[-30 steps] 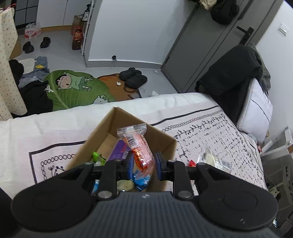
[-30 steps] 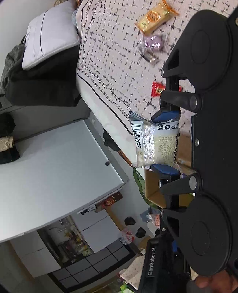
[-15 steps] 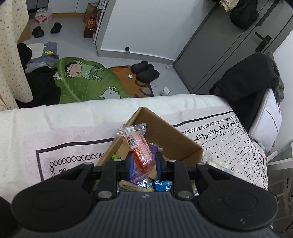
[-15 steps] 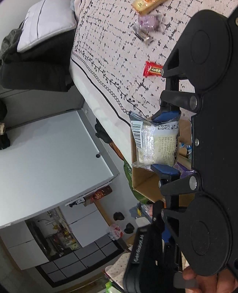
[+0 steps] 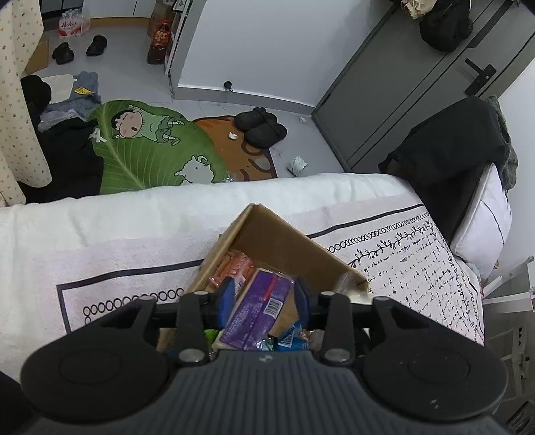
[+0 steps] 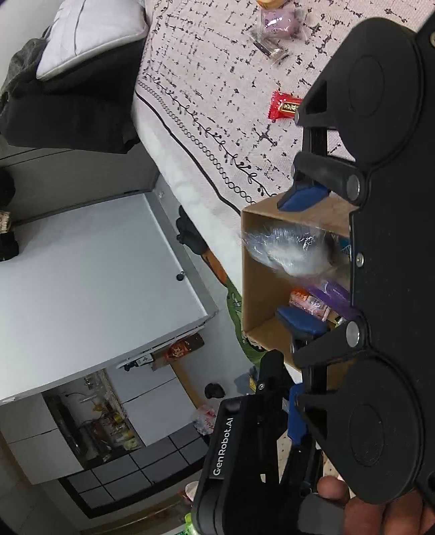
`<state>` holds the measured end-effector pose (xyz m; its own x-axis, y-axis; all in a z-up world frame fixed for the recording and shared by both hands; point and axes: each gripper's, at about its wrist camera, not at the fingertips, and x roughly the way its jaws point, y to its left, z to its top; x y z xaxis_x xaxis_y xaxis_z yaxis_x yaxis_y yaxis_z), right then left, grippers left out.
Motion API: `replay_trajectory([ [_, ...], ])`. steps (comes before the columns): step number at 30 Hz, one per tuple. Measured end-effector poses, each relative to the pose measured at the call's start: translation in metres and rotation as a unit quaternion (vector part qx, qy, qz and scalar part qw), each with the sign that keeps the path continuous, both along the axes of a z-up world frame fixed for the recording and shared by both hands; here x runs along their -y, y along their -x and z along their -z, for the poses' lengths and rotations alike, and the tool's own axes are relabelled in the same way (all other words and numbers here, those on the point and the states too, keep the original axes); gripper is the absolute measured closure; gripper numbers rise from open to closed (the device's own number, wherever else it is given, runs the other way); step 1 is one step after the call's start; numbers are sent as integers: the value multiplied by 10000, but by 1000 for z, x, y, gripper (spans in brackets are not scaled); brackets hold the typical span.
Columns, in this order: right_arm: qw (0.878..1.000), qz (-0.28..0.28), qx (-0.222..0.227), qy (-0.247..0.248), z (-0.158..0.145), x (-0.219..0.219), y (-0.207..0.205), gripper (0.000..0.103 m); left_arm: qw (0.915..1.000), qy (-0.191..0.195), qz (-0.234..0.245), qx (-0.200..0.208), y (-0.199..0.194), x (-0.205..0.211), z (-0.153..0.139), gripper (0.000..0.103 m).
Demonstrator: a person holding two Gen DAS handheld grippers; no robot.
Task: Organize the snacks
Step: 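Release the orange candy into the box with the left gripper while the right drops the bread pack, then grasp the red candy with the left gripper while the right grasps the yellow cake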
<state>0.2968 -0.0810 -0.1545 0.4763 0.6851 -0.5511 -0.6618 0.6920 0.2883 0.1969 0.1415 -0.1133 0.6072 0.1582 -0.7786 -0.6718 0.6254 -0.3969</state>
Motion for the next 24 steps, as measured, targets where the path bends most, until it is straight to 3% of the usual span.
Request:
replay_trajectory([
  [2, 10000, 42, -14, -50, -4, 5, -1, 35, 10000, -29, -6, -29, 1, 1, -2, 53],
  [9, 9996, 242, -105, 28, -8, 22, -4, 34, 9996, -213, -52, -158, 7, 10, -12, 43],
  [14, 9990, 421, -117, -4, -13, 40, -11, 28, 9988, -489, 7, -104, 8, 22, -27, 26],
  [19, 9980, 587, -194, -95, -19, 60, -19, 12, 9978, -637, 119, -124, 6, 37, -32, 22],
  [24, 9969, 728, -261, -124, -22, 76, -29, 10, 9968, -734, 285, -148, 3, 53, -35, 21],
])
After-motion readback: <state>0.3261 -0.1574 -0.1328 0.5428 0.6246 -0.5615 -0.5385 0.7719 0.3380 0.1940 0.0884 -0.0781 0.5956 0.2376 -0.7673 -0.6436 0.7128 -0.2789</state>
